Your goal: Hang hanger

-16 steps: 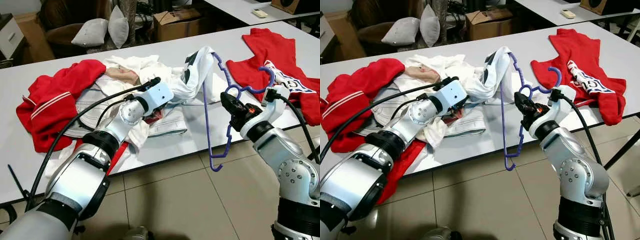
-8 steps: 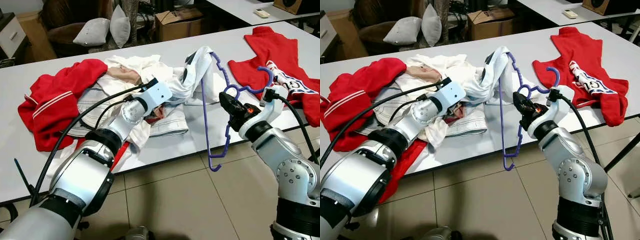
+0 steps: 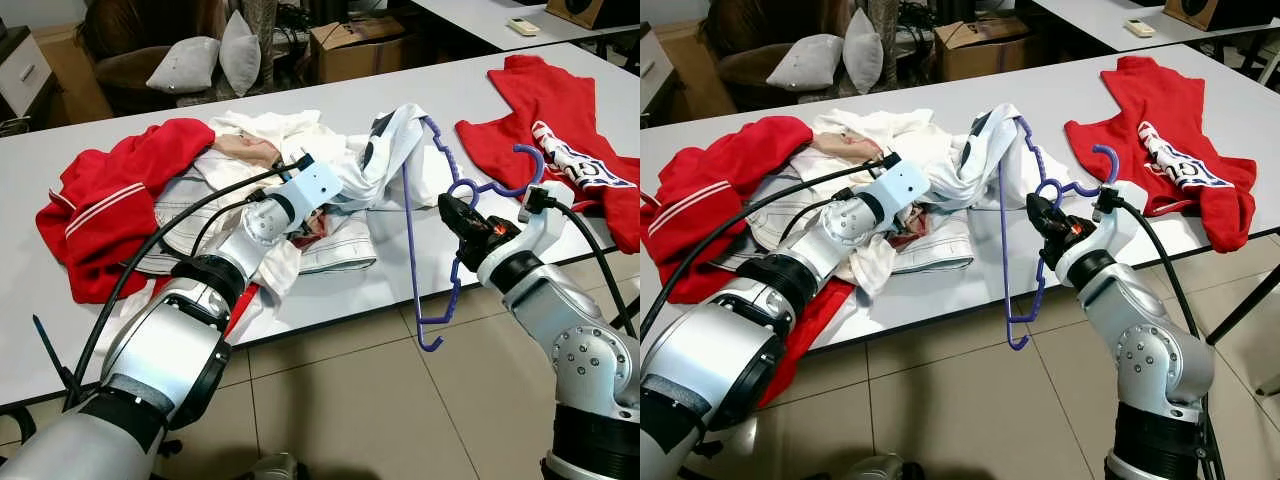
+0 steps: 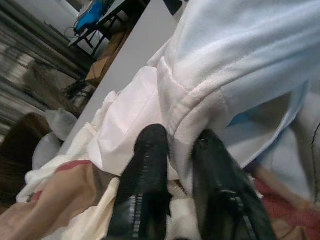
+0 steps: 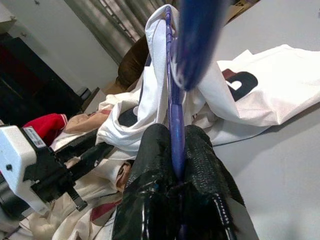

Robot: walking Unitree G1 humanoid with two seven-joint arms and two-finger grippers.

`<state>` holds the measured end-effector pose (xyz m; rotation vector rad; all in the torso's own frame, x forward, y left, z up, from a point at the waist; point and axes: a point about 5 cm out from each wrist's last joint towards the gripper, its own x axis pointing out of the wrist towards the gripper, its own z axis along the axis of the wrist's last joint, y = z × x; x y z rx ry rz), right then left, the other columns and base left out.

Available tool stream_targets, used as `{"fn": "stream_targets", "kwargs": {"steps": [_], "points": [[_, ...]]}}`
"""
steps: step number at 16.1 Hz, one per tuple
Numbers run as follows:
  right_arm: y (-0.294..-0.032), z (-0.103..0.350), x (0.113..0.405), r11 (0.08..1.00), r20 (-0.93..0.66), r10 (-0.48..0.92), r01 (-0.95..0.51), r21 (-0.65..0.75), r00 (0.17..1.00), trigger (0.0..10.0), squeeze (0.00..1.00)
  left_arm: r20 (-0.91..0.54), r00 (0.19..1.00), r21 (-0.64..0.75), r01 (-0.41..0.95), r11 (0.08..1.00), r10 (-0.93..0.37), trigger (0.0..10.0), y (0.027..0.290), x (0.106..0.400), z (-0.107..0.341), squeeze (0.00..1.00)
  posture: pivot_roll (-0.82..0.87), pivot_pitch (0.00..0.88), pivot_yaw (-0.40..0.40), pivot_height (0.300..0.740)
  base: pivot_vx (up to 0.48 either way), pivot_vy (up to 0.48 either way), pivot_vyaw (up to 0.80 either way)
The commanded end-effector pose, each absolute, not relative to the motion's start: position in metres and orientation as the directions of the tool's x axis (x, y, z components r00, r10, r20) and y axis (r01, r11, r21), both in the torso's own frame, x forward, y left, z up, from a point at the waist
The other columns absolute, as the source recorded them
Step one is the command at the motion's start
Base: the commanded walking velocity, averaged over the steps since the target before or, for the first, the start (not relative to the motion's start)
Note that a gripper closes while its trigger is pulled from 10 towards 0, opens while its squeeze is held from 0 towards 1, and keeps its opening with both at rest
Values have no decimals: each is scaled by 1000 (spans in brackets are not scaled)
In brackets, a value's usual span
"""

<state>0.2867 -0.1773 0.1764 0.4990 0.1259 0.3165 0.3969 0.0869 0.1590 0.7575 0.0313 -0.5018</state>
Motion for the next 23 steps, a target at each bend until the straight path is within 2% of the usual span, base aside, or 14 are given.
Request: {"fn": "stream_targets", "kwargs": {"steps": [1, 4, 9, 10, 11, 13, 16, 17, 19, 20, 21, 22, 23], "points": [[-177, 178, 284, 828, -20, 323, -273, 490, 946, 10000, 0, -203, 876, 580, 468, 667, -438, 0, 88, 399, 166, 0, 55, 0, 113, 740, 0, 0, 0], [-180, 173, 281, 835, -41, 317, -258, 485, 948, 10000, 0, -142, 859, 478, 495, 726, -492, 0, 86, 405, 188, 0, 54, 0, 116, 740, 0, 0, 0], [-186, 163, 275, 844, -71, 308, -238, 481, 949, 10000, 0, -73, 824, 345, 550, 761, -562, 0, 83, 410, 221, 0, 58, 0, 120, 740, 0, 0, 0], [-190, 158, 273, 870, -100, 292, -221, 441, 951, 10000, 0, -45, 819, 309, 557, 771, -573, 0, 81, 411, 230, 0, 58, 0, 122, 740, 0, 0, 0], [-204, 149, 272, 925, -135, 215, -158, 346, 967, 10000, 0, 37, 806, 210, 571, 793, -590, 0, 78, 414, 260, 0, 52, 0, 129, 740, 0, 0, 0], [-221, 160, 271, 927, -42, 153, -128, 353, 987, 10000, 0, 92, 811, 202, 553, 808, -578, 0, 83, 416, 285, 0, 49, 0, 137, 740, 0, 0, 0], [-238, 199, 275, 946, 96, 169, -188, 265, 981, 10000, 0, 178, 798, 251, 529, 811, -576, 0, 95, 417, 329, 0, 44, 0, 145, 740, 0, 0, 0], [-244, 218, 283, 958, 153, 165, -195, 209, 974, 10000, 0, 230, 804, 302, 476, 826, -548, 0, 100, 416, 348, 0, 43, 0, 152, 740, 0, 0, 0], [-250, 262, 288, 955, 361, 131, -216, 206, 923, 10000, 0, 414, 762, 343, 375, 861, -497, 0, 110, 406, 398, 0, 41, 0, 153, 740, 0, 0, 0], [-249, 261, 286, 954, 360, 132, -217, 208, 924, 10000, 0, 392, 762, 346, 397, 850, -516, 0, 109, 406, 395, 0, 42, 0, 151, 740, 0, 0, 0], [-247, 248, 284, 956, 310, 142, -211, 203, 940, 10000, 0, 311, 771, 361, 445, 819, -556, 0, 106, 409, 379, 0, 42, 0, 152, 740, 0, 0, 0], [-239, 213, 275, 962, 180, 154, -189, 199, 972, 10000, 0, 142, 770, 390, 535, 750, -623, 0, 100, 410, 328, 0, 42, 0, 152, 740, 0, 0, 0], [-230, 183, 264, 966, 47, 168, -174, 193, 985, 10000, 0, 24, 749, 351, 614, 708, -662, 0, 94, 404, 284, 0, 35, 0, 151, 740, 0, 0, 0]]}}
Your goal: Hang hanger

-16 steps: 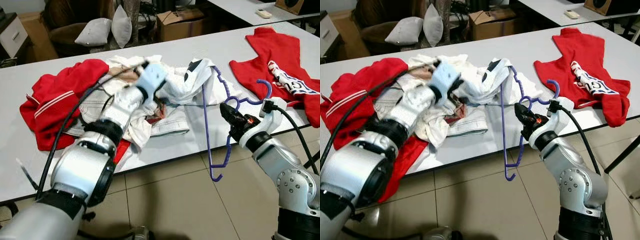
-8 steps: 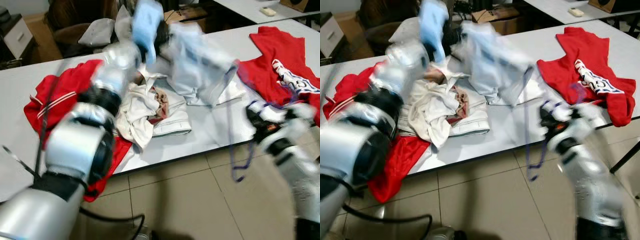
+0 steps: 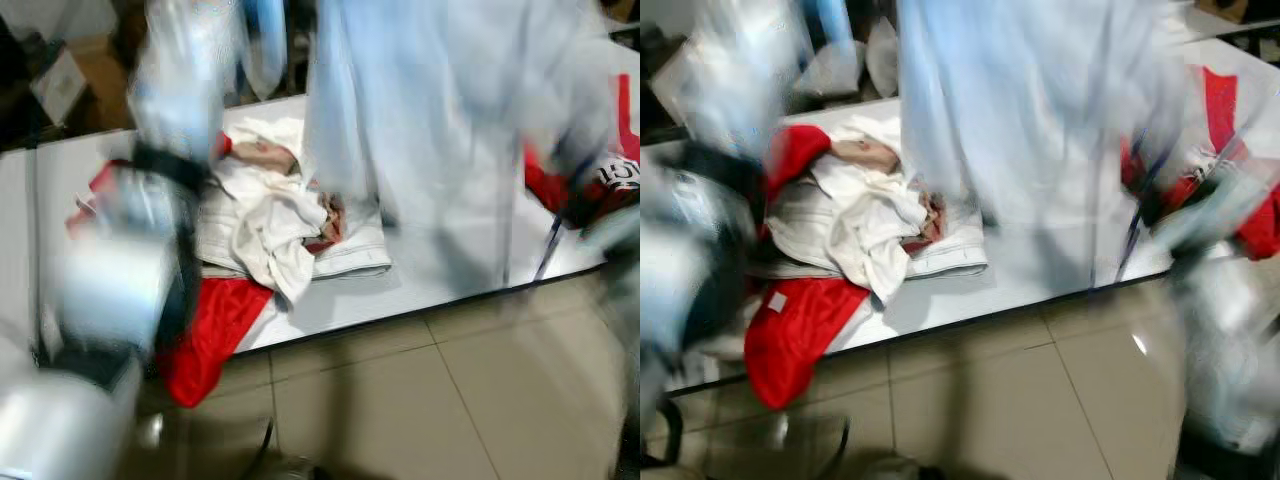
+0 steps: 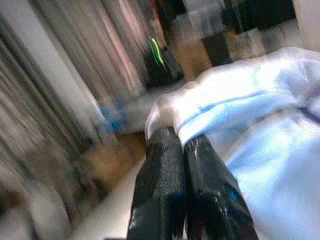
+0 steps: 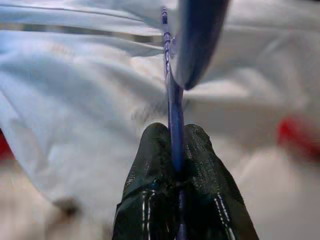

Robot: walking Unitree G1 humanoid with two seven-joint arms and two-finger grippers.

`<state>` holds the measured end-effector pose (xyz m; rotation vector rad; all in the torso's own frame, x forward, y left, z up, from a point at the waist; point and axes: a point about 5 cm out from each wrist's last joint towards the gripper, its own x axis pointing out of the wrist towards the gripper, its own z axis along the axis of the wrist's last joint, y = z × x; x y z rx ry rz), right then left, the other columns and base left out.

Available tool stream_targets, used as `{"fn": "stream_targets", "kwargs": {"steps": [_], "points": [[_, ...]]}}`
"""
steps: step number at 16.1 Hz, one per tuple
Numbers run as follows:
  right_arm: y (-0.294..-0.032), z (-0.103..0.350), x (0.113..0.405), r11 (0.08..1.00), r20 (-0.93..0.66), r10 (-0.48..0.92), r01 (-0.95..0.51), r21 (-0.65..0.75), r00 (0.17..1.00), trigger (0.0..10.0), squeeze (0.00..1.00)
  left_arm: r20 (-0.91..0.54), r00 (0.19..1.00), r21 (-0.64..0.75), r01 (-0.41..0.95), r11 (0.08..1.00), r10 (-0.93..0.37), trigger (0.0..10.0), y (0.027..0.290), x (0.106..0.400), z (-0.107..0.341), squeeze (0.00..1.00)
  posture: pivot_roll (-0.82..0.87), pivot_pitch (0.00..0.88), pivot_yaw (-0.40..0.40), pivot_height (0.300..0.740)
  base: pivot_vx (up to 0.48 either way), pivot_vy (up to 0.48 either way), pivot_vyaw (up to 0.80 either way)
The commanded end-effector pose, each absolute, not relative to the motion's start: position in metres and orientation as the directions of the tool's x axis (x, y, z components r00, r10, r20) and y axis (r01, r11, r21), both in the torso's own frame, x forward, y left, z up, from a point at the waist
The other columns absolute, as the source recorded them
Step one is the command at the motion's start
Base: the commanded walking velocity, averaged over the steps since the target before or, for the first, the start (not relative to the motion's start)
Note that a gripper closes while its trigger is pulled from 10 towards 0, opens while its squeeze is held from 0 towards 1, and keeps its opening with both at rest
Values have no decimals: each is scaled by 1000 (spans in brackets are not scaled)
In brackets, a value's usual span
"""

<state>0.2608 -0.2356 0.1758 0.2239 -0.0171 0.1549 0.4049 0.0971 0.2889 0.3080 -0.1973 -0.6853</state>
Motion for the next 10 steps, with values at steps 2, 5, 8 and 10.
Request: {"fn": "stream_targets", "kwargs": {"steps": [2, 5, 8, 10], "points": [[-221, 153, 246, 970, -105, 168, -145, 195, 980, 10000, 0, -79, 706, 286, 692, 662, -704, 0, 85, 387, 243, 0, 34, 0, 144, 740, 0, 0, 0], [-213, 146, 232, 952, -157, 246, -208, 226, 956, 10000, 0, -114, 717, 235, 692, 682, -688, 0, 79, 379, 234, 0, 36, 0, 134, 740, 0, 0, 0], [-187, 148, 221, 893, -175, 438, -403, 203, 882, 10000, 0, -6, 744, 251, 648, 719, -669, 0, 73, 375, 254, 0, 40, 0, 134, 740, 0, 0, 0], [-182, 149, 221, 890, -187, 447, -415, 186, 875, 10000, 0, 10, 729, 259, 659, 706, -685, 0, 72, 371, 263, 0, 44, 0, 134, 740, 0, 0, 0]]}}
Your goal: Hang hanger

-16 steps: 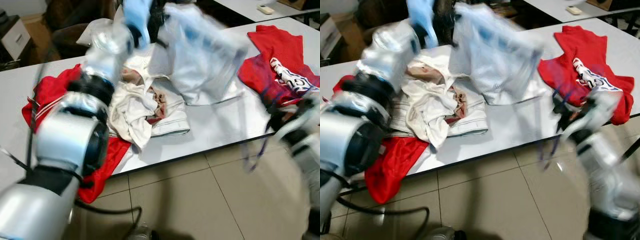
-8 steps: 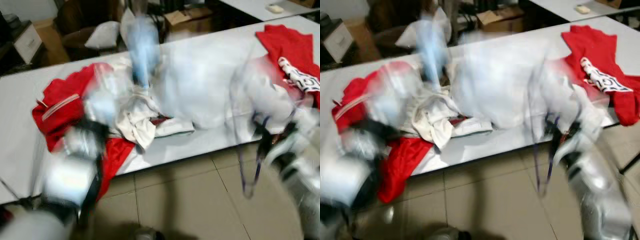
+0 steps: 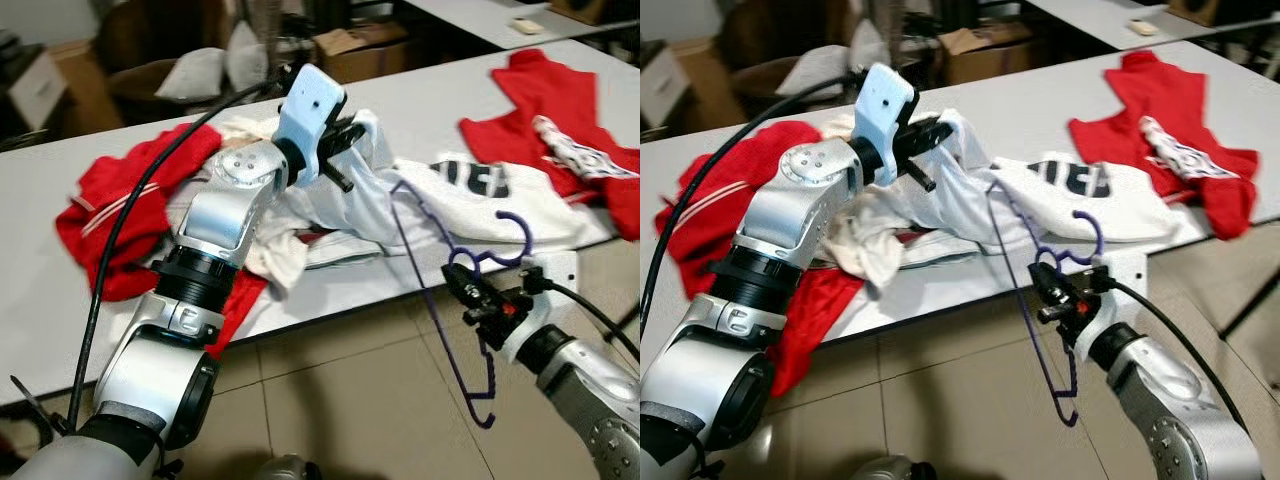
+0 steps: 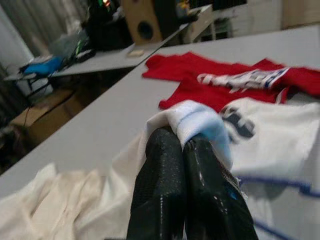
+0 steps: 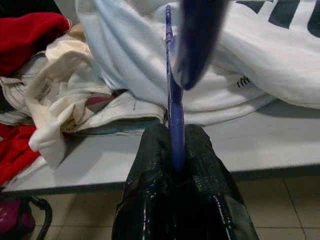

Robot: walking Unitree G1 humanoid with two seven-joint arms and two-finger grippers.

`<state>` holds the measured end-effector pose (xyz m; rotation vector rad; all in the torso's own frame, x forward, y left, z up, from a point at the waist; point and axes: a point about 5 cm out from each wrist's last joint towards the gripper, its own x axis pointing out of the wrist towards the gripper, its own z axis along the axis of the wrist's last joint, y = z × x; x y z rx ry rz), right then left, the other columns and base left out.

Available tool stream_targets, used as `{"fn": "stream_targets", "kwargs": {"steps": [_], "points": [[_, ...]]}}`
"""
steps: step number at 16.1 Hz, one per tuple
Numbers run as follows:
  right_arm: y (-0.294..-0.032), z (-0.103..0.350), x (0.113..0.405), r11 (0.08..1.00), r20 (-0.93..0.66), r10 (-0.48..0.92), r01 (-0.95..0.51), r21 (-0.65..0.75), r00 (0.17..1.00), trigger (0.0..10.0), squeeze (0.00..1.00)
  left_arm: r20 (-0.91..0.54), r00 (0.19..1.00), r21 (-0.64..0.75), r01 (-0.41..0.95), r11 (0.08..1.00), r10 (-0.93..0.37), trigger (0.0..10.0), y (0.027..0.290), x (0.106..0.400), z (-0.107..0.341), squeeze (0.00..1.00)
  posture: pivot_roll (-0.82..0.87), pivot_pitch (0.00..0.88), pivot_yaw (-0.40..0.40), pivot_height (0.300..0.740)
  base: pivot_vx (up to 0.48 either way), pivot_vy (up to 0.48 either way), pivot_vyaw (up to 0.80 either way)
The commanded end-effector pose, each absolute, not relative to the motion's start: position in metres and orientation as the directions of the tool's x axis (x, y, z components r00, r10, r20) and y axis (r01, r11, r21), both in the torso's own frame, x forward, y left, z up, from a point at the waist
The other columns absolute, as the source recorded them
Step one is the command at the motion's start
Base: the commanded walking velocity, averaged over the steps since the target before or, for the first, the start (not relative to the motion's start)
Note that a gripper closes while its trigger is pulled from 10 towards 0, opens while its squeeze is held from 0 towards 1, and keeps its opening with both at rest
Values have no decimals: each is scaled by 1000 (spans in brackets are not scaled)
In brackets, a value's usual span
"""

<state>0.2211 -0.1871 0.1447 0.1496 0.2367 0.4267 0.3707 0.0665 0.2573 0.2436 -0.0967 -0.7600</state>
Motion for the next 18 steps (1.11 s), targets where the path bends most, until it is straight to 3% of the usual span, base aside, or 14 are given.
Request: {"fn": "stream_targets", "kwargs": {"steps": [1, 2, 3, 4, 5, 6, 7, 8, 9, 11, 13, 16, 17, 18], "points": [[-183, 148, 221, 898, -198, 434, -406, 169, 879, 10000, 0, 8, 728, 263, 660, 704, -686, 0, 72, 370, 263, 0, 44, 0, 134, 740, 0, 0, 0], [-192, 144, 224, 935, -261, 349, -354, 29, 900, 10000, 0, 1, 732, 268, 656, 705, -682, 0, 73, 368, 264, 0, 49, 0, 130, 740, 0, 0, 0], [-195, 145, 226, 944, -261, 311, -328, -24, 914, 10000, 0, 0, 734, 267, 655, 707, -679, 0, 74, 368, 264, 0, 49, 0, 130, 740, 0, 0, 0], [-212, 155, 234, 984, -180, 161, -172, -46, 970, 10000, 0, -9, 757, 282, 629, 725, -654, 0, 79, 370, 264, 0, 56, 0, 127, 740, 0, 0, 0], [-237, 172, 239, 1000, -78, -6, 7, 16, 997, 10000, 0, -21, 779, 287, 605, 743, -626, 0, 86, 373, 262, 0, 56, 0, 129, 740, 0, 0, 0], [-244, 178, 235, 999, -87, 35, -37, -22, 996, 10000, 0, -30, 792, 287, 591, 754, -609, 0, 92, 373, 262, 0, 58, 0, 132, 740, 0, 0, 0], [-240, 173, 226, 923, -223, 183, -246, -296, 957, 10000, 0, -33, 797, 290, 585, 758, -603, 0, 94, 374, 263, 0, 56, 0, 137, 740, 0, 0, 0], [-236, 164, 215, 733, -379, 262, -438, -521, 888, 10000, 0, -31, 791, 289, 592, 753, -610, 0, 93, 375, 265, 0, 51, 0, 140, 740, 0, 0, 0], [-236, 161, 209, 654, -442, 286, -510, -559, 850, 10000, 0, -28, 784, 285, 601, 746, -621, 0, 89, 376, 267, 0, 51, 0, 140, 740, 0, 0, 0], [-235, 163, 204, 584, -489, 311, -570, -578, 815, 10000, 0, -29, 775, 290, 611, 737, -632, 0, 84, 378, 270, 0, 50, 0, 139, 740, 0, 0, 0], [-246, 167, 206, 498, -507, 235, -550, -670, 830, 10000, 0, -26, 773, 290, 613, 735, -634, 0, 79, 380, 274, 0, 48, 0, 138, 740, 0, 0, 0], [-250, 177, 206, 447, -474, 240, -530, -720, 847, 10000, 0, -19, 781, 284, 603, 745, -625, 0, 80, 382, 276, 0, 48, 0, 138, 740, 0, 0, 0], [-249, 191, 212, 591, -328, 251, -413, -693, 911, 10000, 0, -6, 790, 273, 591, 759, -613, 0, 81, 383, 277, 0, 45, 0, 139, 740, 0, 0, 0], [-250, 208, 216, 796, -140, 247, -284, -535, 959, 10000, 0, -2, 791, 269, 589, 762, -612, 0, 82, 384, 277, 0, 45, 0, 139, 740, 0, 0, 0]]}}
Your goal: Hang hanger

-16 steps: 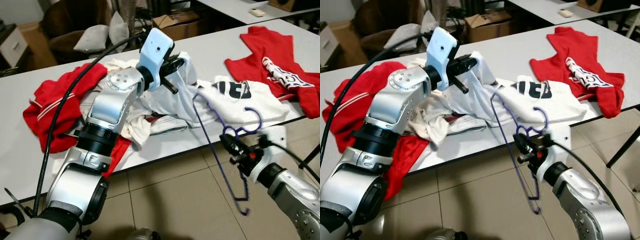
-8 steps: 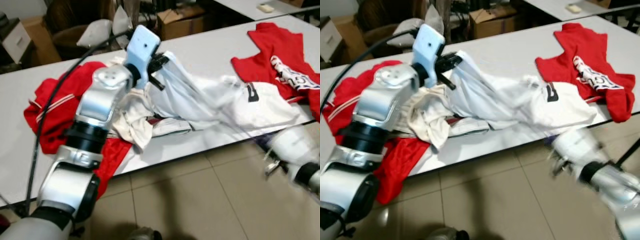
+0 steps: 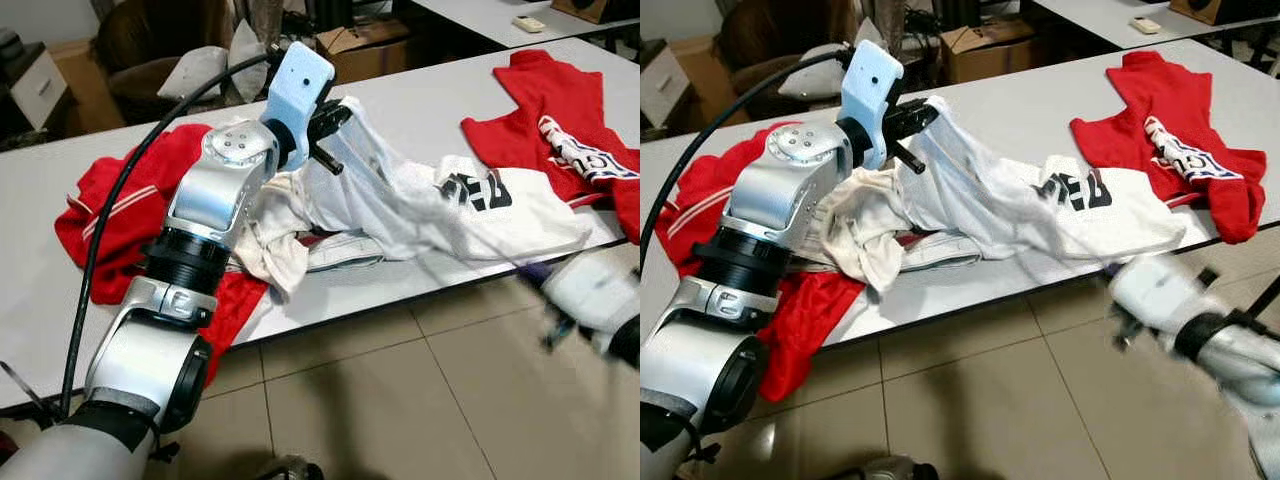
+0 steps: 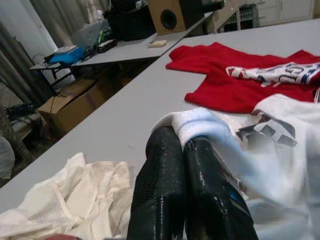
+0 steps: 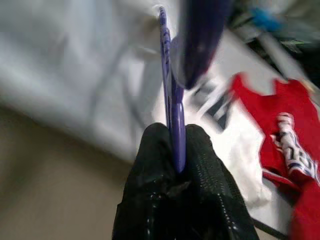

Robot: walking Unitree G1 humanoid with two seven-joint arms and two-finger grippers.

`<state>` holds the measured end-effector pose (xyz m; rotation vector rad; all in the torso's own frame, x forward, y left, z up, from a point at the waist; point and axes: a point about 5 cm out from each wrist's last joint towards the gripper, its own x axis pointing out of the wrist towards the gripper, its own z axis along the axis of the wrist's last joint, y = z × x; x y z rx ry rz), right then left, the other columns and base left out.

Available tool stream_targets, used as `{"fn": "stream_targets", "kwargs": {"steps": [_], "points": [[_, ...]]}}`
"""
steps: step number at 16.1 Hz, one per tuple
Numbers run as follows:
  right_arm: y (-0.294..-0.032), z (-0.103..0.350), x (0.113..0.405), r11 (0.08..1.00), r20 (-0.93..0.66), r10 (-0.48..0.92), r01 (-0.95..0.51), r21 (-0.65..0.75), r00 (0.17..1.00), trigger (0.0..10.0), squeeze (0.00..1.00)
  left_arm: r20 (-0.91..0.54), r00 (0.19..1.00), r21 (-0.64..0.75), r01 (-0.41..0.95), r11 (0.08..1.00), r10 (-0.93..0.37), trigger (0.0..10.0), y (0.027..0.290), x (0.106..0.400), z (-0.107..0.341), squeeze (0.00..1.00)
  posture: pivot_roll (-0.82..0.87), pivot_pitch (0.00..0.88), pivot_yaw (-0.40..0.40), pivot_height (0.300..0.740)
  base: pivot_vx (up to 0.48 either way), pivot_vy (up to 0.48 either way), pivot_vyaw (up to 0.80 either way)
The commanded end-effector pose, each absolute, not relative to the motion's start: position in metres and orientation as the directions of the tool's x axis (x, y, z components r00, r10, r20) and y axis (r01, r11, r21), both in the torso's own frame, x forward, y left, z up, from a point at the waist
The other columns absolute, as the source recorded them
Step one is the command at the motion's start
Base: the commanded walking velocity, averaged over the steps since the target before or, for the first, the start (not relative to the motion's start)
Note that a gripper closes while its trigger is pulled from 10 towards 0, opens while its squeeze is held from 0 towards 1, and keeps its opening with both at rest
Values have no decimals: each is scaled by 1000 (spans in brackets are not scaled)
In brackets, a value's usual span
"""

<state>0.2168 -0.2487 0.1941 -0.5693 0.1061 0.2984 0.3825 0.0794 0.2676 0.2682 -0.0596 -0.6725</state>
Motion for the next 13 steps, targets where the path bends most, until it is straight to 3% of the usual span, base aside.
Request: {"fn": "stream_targets", "kwargs": {"steps": [1, 2, 4, 6, 7, 10, 13], "points": [[-252, 212, 215, 896, -55, 247, -250, -368, 967, 10000, 0, -1, 791, 265, 590, 763, -612, 0, 81, 384, 275, 0, 41, 0, 143, 740, 0, 0, 0], [-252, 211, 213, 911, -45, 256, -256, -322, 966, 10000, 0, 0, 791, 262, 590, 764, -611, 0, 81, 385, 275, 0, 41, 0, 143, 740, 0, 0, 0], [-241, 196, 194, 897, -93, 391, -402, -184, 916, 10000, 0, 16, 799, 246, 580, 777, -601, 0, 81, 386, 273, 0, 36, 0, 141, 740, 0, 0, 0], [-240, 183, 170, 875, -124, 485, -479, 73, 866, 10000, 0, 41, 808, 227, 565, 793, -588, 0, 81, 389, 274, 0, 27, 0, 148, 740, 0, 0, 0], [-240, 178, 163, 860, -153, 511, -500, 106, 846, 10000, 0, 44, 806, 228, 567, 792, -590, 0, 80, 389, 275, 0, 27, 0, 148, 740, 0, 0, 0], [-263, 161, 159, 905, -442, 313, -405, -131, 841, 10000, 0, 55, 789, 238, 585, 775, -612, 0, 73, 389, 279, 0, 13, 0, 167, 740, 0, 0, 0], [-268, 180, 149, 893, -405, 314, -412, -180, 858, 10000, 0, 67, 789, 239, 582, 778, -611, 0, 72, 391, 282, 0, 8, 0, 169, 740, 0, 0, 0]]}}
